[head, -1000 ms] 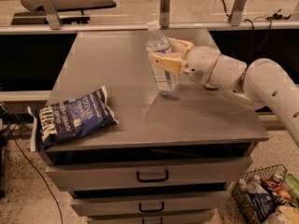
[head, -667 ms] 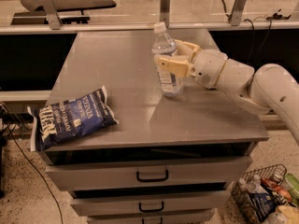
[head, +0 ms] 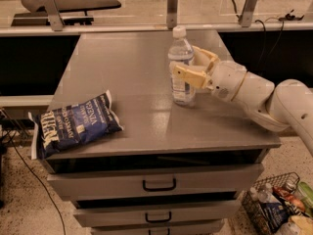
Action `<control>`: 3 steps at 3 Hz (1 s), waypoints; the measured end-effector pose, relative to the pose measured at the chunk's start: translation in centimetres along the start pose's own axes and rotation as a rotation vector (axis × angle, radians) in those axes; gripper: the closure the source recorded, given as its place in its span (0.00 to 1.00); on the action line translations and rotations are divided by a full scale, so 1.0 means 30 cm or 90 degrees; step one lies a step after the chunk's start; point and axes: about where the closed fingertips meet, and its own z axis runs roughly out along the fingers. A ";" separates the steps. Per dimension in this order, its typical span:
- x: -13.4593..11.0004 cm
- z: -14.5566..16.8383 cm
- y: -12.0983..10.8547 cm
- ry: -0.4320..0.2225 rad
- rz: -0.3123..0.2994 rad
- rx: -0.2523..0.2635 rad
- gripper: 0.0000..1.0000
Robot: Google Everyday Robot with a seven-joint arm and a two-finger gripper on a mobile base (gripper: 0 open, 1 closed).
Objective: Place blue plastic bottle upright
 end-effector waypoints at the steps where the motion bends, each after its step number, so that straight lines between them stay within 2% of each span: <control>1: 0.022 -0.043 -0.002 -0.003 0.002 0.013 0.05; 2: 0.032 -0.079 -0.008 0.001 -0.003 0.025 0.00; 3: 0.032 -0.081 -0.009 0.004 -0.004 0.025 0.00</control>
Offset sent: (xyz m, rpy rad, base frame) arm -0.0114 -0.0385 -0.0204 0.0004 0.0001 -0.0738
